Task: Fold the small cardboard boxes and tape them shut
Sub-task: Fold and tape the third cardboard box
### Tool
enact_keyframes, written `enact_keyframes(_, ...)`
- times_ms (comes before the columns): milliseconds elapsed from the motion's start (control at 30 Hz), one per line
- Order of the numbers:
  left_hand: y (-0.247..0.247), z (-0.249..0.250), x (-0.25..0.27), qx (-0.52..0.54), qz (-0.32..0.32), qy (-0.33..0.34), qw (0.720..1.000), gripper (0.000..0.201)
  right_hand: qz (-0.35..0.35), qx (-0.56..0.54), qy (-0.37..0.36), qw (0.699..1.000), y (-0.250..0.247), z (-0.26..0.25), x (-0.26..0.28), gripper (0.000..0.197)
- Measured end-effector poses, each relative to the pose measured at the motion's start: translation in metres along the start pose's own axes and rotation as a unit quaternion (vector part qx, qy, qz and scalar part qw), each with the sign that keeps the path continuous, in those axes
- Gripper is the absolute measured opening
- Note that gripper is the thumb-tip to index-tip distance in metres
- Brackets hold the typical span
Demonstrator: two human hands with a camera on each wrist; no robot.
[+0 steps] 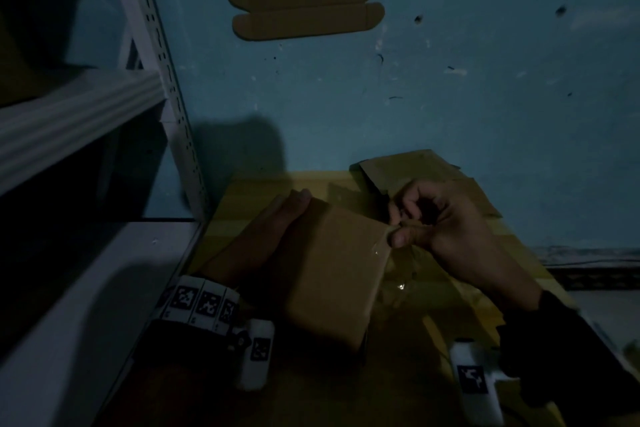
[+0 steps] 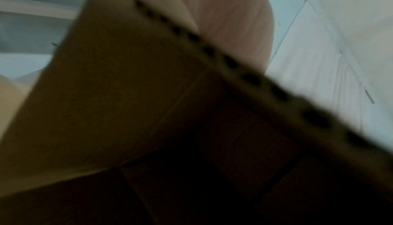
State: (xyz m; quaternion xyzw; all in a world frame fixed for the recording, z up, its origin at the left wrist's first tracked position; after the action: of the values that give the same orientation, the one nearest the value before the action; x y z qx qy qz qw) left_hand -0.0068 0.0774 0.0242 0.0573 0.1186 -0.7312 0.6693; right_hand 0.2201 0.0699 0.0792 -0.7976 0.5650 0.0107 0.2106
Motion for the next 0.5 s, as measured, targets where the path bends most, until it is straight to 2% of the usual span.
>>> enact_keyframes(67,-0.001,-0.003,0.000,0.012,0.001,-0.005,1.000,0.052,-0.010,0.002,-0.004,1.000,0.001,-0.001,0.001,0.045)
enact_keyframes(200,-0.002,-0.007,-0.001,0.015,0.011,-0.014,1.000,0.076,-0.048,-0.006,0.001,0.999,0.006,0.000,0.000,0.050)
enact_keyframes(400,0.000,-0.004,0.003,0.025,-0.003,-0.029,0.999,0.087,-0.120,0.010,0.016,0.993,0.014,-0.005,0.004,0.051)
enact_keyframes(500,0.002,-0.002,0.005,0.030,-0.011,-0.030,0.999,0.073,-0.139,0.002,0.024,0.990,0.019,-0.006,0.006,0.054)
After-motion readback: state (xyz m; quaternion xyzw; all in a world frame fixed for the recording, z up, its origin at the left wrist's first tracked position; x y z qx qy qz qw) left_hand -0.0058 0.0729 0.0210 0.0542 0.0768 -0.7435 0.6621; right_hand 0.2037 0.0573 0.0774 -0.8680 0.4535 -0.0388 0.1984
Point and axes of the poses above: each hand's wrist, its own x-axis away from the middle knuckle, its own y-axis out of the palm, z = x × y, the point moved 7 cm from there along -x, towards the middle knuckle, and after that the axes turned 14 degrees about y, right-handed, at the moved point
